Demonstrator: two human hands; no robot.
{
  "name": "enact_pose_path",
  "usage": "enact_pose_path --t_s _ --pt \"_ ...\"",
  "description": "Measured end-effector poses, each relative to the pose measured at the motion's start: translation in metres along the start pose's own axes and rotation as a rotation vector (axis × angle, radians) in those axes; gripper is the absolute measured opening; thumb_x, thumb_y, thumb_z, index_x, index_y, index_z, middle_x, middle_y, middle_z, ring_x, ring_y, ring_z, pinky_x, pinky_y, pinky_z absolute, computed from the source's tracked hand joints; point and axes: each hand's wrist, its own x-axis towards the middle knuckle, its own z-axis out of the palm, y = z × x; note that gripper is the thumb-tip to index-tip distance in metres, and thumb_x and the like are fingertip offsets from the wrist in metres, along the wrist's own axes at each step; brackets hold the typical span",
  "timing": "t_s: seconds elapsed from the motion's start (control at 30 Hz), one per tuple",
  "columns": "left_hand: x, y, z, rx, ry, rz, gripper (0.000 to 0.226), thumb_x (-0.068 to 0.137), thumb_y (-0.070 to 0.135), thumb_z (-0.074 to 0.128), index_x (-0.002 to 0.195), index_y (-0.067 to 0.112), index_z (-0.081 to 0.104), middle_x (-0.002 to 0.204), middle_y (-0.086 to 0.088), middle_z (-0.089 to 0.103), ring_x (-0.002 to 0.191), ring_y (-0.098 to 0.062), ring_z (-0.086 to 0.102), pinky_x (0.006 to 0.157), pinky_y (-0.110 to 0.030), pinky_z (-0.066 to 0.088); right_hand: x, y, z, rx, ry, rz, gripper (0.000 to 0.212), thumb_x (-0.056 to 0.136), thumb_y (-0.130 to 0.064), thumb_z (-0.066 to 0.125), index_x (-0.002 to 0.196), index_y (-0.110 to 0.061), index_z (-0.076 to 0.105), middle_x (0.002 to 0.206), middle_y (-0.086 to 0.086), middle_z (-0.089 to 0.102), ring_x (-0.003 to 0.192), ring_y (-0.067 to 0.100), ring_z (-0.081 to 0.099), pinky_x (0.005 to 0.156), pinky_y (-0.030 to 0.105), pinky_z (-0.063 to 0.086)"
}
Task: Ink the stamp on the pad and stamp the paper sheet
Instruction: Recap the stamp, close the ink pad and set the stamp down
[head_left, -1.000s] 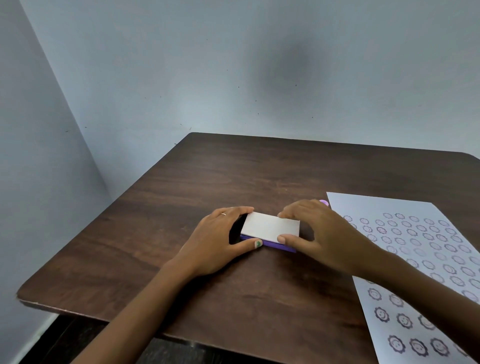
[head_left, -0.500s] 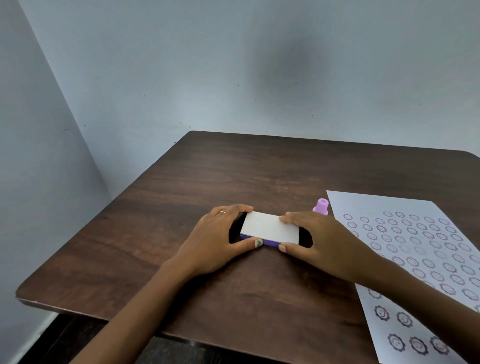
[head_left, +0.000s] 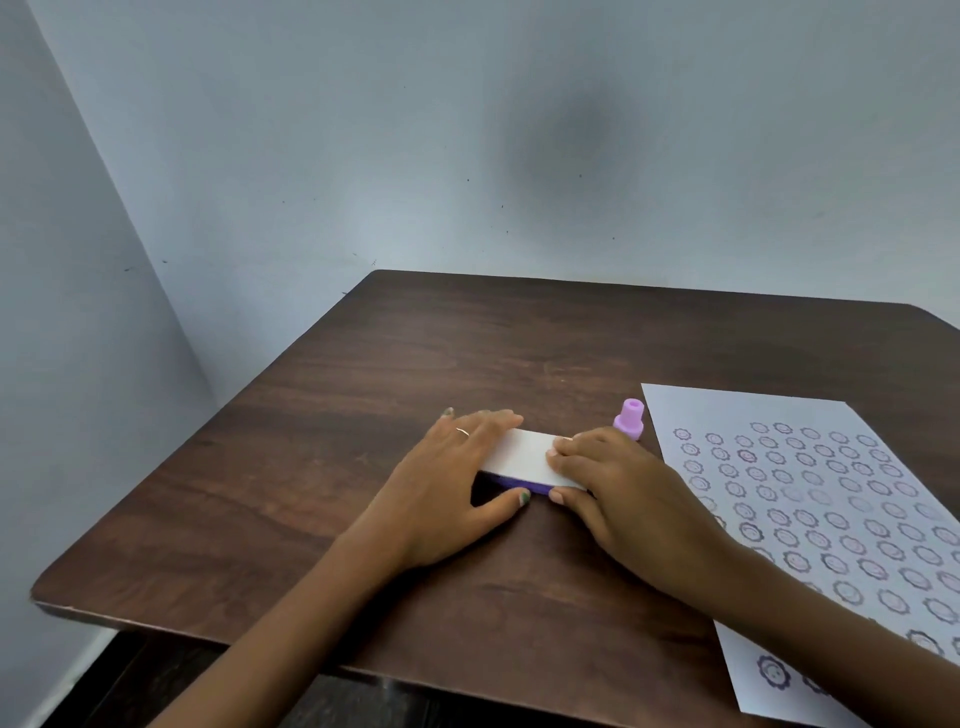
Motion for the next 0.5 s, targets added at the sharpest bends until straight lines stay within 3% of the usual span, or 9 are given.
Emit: enact_pose_path --t_s 0.1,0.23,0.3,0.4,0.5 --pt "0.001 0.019 0.01 0.041 -0.04 0.066 0.068 0.088 0.049 0.047 0.147 0.025 0.023 0.155 0.008 0.026 0.144 -0.004 0.014 0.118 -0.024 -0.004 0.0 0.001 -0.012 0.007 0.066 -0.028 0.023 0.08 -0.024 0.065 0.101 -0.013 0.068 0.106 0.003 0.069 0.099 0.023 0.059 0.085 0.036 0.048" --pt "0.006 0.033 0.024 0.137 -0.122 0.062 0.076 0.09 0.06 0.034 0.15 0.022 0.007 0.16 0.007 0.009 0.146 -0.007 -0.002 0.118 -0.029 -0.009 -0.003 0.02 -0.034 0.041 0.292 0.089 0.015 0.084 -0.03 0.054 0.087 -0.023 0.067 0.089 -0.008 0.069 0.09 0.014 0.057 0.074 0.028 0.045" --pt "0.011 0.036 0.027 0.18 -0.16 0.042 0.08 0.089 0.064 0.029 0.151 0.021 0.004 0.16 0.006 0.003 0.146 -0.009 -0.005 0.118 -0.031 -0.01 -0.006 0.043 -0.04 0.013 0.326 0.198 0.015 0.089 -0.028 0.051 0.092 -0.027 0.066 0.098 -0.006 0.07 0.097 0.013 0.055 0.077 0.025 0.04" --pt "0.021 0.037 0.03 0.204 -0.196 0.018 0.084 0.087 0.068 0.028 0.151 0.019 0.001 0.16 0.005 0.0 0.146 -0.011 -0.007 0.118 -0.032 -0.01 -0.012 0.08 -0.036 -0.01 0.087 0.446 0.034 0.093 -0.032 0.045 0.125 -0.024 0.052 0.137 0.002 0.052 0.127 0.021 0.043 0.102 0.037 0.033" --pt "0.033 0.033 0.03 0.205 -0.231 0.0 0.088 0.085 0.071 0.029 0.151 0.019 0.001 0.16 0.004 -0.001 0.146 -0.012 -0.007 0.118 -0.033 -0.01 -0.019 0.101 -0.024 -0.037 -0.163 0.548 0.052 0.094 -0.043 0.033 0.142 -0.023 0.027 0.154 0.001 0.024 0.141 0.024 0.021 0.114 0.045 0.017"
